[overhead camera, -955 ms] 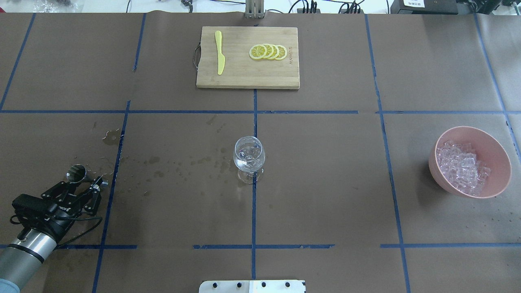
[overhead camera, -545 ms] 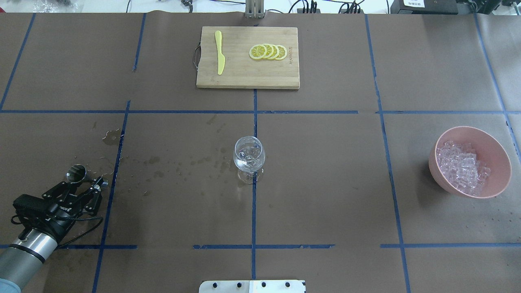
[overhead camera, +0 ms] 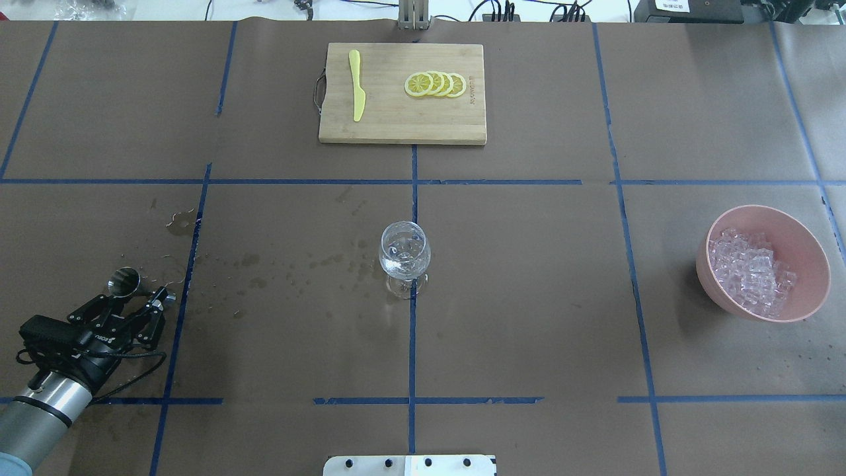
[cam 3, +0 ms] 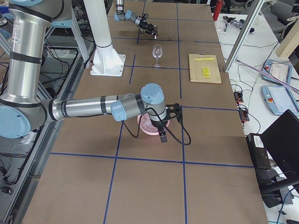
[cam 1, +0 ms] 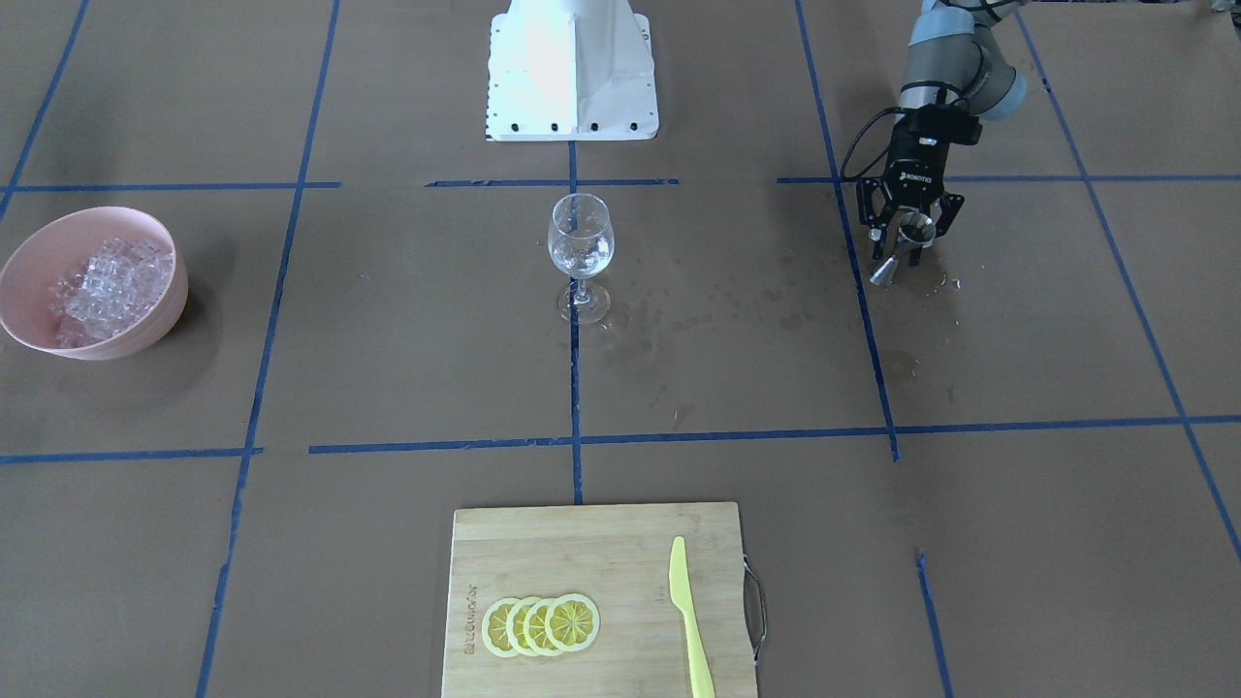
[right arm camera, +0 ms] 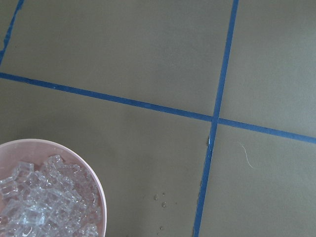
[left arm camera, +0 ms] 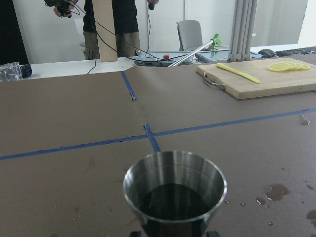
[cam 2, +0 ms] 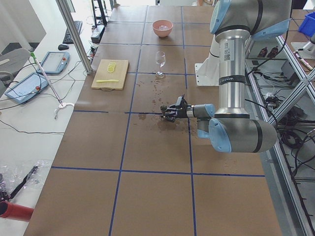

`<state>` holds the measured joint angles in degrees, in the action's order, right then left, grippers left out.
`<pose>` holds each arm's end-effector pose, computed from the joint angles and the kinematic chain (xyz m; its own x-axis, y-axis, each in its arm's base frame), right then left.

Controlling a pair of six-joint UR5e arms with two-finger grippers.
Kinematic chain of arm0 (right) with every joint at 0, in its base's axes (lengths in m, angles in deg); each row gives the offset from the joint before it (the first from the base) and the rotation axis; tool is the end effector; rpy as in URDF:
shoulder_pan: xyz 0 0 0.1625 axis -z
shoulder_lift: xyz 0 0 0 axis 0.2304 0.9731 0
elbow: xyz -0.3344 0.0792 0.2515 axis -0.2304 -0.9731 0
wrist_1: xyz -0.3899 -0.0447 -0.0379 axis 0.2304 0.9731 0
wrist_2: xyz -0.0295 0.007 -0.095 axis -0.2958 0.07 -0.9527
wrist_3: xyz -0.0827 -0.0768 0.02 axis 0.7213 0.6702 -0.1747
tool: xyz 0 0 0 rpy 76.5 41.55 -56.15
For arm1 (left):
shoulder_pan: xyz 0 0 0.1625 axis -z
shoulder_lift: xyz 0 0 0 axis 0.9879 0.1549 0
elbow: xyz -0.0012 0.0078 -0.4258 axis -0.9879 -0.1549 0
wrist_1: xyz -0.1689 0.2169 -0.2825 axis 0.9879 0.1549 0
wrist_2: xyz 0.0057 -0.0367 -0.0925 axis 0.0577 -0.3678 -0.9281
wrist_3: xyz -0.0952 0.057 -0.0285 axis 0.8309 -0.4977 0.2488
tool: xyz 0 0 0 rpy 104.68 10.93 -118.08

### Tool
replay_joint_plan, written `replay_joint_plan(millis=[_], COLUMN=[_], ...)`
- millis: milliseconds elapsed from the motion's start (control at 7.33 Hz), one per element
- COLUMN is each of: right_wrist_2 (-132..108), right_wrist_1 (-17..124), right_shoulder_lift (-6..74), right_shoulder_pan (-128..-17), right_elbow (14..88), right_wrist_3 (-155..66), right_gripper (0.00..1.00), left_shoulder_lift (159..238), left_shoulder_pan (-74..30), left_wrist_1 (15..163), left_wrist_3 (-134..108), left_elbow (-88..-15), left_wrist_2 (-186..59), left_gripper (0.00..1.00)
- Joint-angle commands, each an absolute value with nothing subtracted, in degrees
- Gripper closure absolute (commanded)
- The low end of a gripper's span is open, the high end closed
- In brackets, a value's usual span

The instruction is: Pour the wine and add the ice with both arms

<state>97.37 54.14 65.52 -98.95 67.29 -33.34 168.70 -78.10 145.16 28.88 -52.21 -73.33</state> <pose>0.0250 -0.4070 0.5757 0.7218 -0.1924 0.6648 0.0009 0.9608 0.2771 0.3630 -0.2504 0.5580 0.6917 0.2495 -0.6777 0.5602 0.4070 0.7215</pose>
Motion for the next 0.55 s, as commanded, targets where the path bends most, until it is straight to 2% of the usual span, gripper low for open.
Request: replay_joint_plan(millis=[0, 273, 409], right_wrist_2=[97.4, 97.4, 97.4], right_wrist_1=[54.1, 54.1, 54.1], right_shoulder_lift=[65.5, 65.5, 65.5], right_shoulder_pan=[-98.9, -98.9, -98.9], right_elbow=[67.4, 67.4, 67.4], right_wrist_3=[-33.3, -33.3, -33.3], right_gripper=[0.00, 0.00, 0.00], left_shoulder_lift=[168.7, 168.7, 168.7], left_shoulder_pan=[-78.1, -78.1, -78.1], left_wrist_1=[145.9, 146.0, 146.2], left_wrist_3=[28.9, 28.9, 28.9], left_elbow=[-52.0, -52.1, -52.1], left_wrist_2=[-73.3, -73.3, -73.3], left_gripper=[0.46, 0.48, 0.70])
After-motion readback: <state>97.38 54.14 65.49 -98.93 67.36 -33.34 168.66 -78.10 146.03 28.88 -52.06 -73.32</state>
